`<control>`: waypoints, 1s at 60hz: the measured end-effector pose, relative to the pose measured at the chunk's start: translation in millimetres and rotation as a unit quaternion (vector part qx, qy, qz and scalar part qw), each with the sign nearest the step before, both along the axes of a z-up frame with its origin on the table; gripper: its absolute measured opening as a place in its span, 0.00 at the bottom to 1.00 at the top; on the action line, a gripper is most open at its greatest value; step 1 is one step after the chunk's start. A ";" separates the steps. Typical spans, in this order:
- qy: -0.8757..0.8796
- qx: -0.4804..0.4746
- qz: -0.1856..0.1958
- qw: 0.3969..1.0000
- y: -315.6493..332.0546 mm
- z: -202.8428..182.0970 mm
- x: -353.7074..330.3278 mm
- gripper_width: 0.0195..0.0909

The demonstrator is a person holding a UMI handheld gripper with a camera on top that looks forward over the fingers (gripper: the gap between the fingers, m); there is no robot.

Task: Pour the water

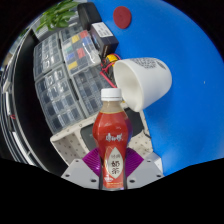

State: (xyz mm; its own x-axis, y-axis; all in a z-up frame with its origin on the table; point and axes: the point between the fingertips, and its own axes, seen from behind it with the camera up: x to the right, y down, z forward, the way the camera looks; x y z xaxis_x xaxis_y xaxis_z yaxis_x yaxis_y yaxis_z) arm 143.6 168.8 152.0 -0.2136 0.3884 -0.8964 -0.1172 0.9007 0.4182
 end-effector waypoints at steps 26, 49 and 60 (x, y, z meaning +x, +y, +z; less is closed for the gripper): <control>-0.077 -0.526 0.100 0.841 -70.2 102.2 3.6 0.12; -0.032 -0.802 0.092 0.590 -217.2 89.8 11.2 0.12; 0.020 -0.821 0.102 0.561 -286.2 20.0 11.8 0.13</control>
State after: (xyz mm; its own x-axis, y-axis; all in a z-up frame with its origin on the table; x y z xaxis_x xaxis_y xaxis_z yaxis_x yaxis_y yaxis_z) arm 155.4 -117.5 172.1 -0.1354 -0.9908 -0.0015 -0.3078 0.0435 -0.9505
